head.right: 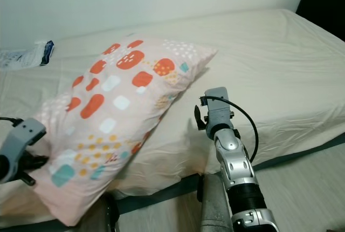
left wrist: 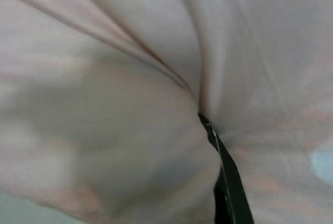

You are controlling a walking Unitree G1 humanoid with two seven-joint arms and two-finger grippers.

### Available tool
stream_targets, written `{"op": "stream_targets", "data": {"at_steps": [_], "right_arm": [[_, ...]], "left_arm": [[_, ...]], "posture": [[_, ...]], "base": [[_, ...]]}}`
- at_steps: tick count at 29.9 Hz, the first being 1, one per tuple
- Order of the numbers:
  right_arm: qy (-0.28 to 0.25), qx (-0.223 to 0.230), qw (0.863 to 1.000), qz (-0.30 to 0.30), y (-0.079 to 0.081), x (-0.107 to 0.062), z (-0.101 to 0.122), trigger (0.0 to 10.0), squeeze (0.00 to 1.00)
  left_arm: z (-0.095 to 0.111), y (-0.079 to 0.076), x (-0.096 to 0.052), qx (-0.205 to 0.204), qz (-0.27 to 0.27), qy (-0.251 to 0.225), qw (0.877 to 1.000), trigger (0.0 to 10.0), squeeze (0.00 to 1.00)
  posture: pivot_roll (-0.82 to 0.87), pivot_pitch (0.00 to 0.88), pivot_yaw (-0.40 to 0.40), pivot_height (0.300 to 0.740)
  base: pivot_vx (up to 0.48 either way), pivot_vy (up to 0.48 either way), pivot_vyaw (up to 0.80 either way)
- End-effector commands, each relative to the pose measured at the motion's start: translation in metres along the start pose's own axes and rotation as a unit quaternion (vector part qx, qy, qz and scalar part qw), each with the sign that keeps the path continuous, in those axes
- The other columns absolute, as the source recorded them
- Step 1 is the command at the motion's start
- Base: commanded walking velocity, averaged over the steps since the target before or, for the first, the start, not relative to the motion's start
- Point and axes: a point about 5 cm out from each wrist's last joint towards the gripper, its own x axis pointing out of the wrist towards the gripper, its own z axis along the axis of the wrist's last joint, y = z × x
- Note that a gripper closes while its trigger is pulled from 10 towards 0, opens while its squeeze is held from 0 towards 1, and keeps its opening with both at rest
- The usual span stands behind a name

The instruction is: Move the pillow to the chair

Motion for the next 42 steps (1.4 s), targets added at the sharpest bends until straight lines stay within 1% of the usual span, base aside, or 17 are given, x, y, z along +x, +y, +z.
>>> {"op": "stream_targets", "data": {"at_steps": [1, 7, 12, 13, 14, 16, 17, 18, 24, 27, 28, 30, 31, 36, 38, 41, 42], "right_arm": [[0.003, 0.005, 1.000, 0.000, 0.000, 0.001, -0.002, 10.0, 0.00], [0.004, 0.005, 1.000, 0.000, -0.001, 0.001, -0.002, 10.0, 0.00], [0.003, 0.005, 1.000, 0.001, -0.001, 0.001, -0.002, 10.0, 0.00], [0.003, 0.005, 1.000, 0.001, -0.001, 0.001, -0.002, 10.0, 0.00], [0.004, 0.004, 1.000, 0.001, -0.001, 0.001, -0.002, 10.0, 0.00], [0.004, 0.004, 1.000, 0.001, -0.001, 0.001, -0.002, 10.0, 0.00], [0.004, 0.004, 1.000, 0.001, -0.001, 0.001, -0.002, 10.0, 0.00], [0.004, 0.004, 1.000, 0.001, -0.001, 0.001, -0.002, 10.0, 0.00], [0.004, 0.003, 1.000, 0.001, -0.001, 0.001, -0.001, 10.0, 0.00], [0.004, 0.004, 1.000, 0.000, -0.001, 0.001, -0.001, 10.0, 0.00], [0.003, 0.006, 1.000, 0.001, -0.001, 0.002, 0.000, 10.0, 0.00], [0.002, 0.006, 1.000, 0.001, -0.001, 0.002, 0.000, 10.0, 0.00], [0.002, 0.007, 1.000, 0.002, -0.001, 0.003, 0.001, 10.0, 0.00], [0.001, 0.008, 1.000, 0.002, -0.001, 0.004, 0.002, 10.0, 0.00], [0.002, 0.014, 1.000, 0.003, -0.001, 0.006, 0.004, 10.0, 0.00], [0.003, 0.017, 1.000, 0.004, -0.001, 0.007, 0.005, 10.0, 0.00], [0.006, 0.018, 1.000, 0.003, -0.002, 0.008, 0.006, 10.0, 0.00]], "left_arm": [[-0.019, 0.022, -0.013, 0.026, 0.059, 0.064, 0.996, 0.0, 0.00], [-0.038, 0.058, -0.030, 0.141, 0.187, 0.172, 0.957, 0.0, 0.00], [-0.037, 0.059, -0.027, 0.149, 0.199, 0.170, 0.953, 0.0, 0.00], [-0.033, 0.054, -0.020, 0.128, 0.199, 0.149, 0.960, 0.0, 0.00], [-0.027, 0.046, -0.011, 0.091, 0.184, 0.113, 0.972, 2.9, 0.00], [-0.027, 0.046, -0.011, 0.091, 0.184, 0.113, 0.972, 2.9, 0.00], [-0.022, 0.040, -0.004, 0.060, 0.166, 0.082, 0.981, 10.0, 0.04], [-0.014, 0.032, 0.004, 0.031, 0.148, 0.043, 0.988, 10.0, 1.00], [0.009, 0.024, 0.016, -0.069, 0.131, -0.060, 0.987, 10.0, 1.00], [0.013, 0.032, 0.014, -0.074, 0.166, -0.072, 0.981, 10.0, 1.00], [0.019, 0.051, 0.004, -0.078, 0.257, -0.093, 0.959, 10.0, 1.00], [0.024, 0.059, -0.001, -0.078, 0.291, -0.113, 0.947, 10.0, 1.00], [0.029, 0.068, -0.009, -0.093, 0.327, -0.140, 0.930, 10.0, 0.00], [0.036, 0.077, -0.018, -0.128, 0.356, -0.179, 0.908, 10.0, 0.00], [0.037, 0.086, -0.027, -0.168, 0.377, -0.207, 0.887, 10.0, 0.00], [0.037, 0.089, -0.030, -0.182, 0.385, -0.218, 0.878, 10.0, 0.00], [0.041, 0.091, -0.034, -0.211, 0.379, -0.252, 0.865, 10.0, 0.23]], "posture": [[0.02, 0.079, 0.005, 0.506], [0.02, 0.080, 0.004, 0.506], [0.02, 0.080, 0.003, 0.506], [0.02, 0.083, 0.002, 0.506], [0.02, 0.085, 0.001, 0.506], [0.02, 0.085, 0.001, 0.506], [0.01, 0.086, 0.002, 0.506], [0.01, 0.086, 0.001, 0.506], [0.01, 0.090, 0.001, 0.506], [0.01, 0.093, 0.001, 0.506], [0.01, 0.095, 0.000, 0.506], [0.01, 0.098, -0.001, 0.506], [0.01, 0.099, -0.001, 0.506], [0.01, 0.101, 0.001, 0.506], [0.01, 0.103, 0.003, 0.506], [0.01, 0.103, 0.003, 0.506], [0.01, 0.103, 0.003, 0.506]], "base": [[0.000, 0.000, 0.00], [0.000, 0.000, 0.00], [0.000, 0.000, 0.00], [0.000, 0.000, 0.00], [0.000, 0.000, 0.00], [0.000, 0.000, 0.00], [0.000, 0.000, 0.00], [0.000, 0.000, 0.00], [0.000, 0.000, 0.00], [0.000, 0.000, 0.00], [0.000, 0.000, 0.00], [0.000, 0.000, 0.00], [0.000, 0.000, 0.00], [0.000, 0.000, 0.00], [0.000, 0.000, 0.00], [0.000, 0.000, 0.00], [0.000, 0.000, 0.00]]}}
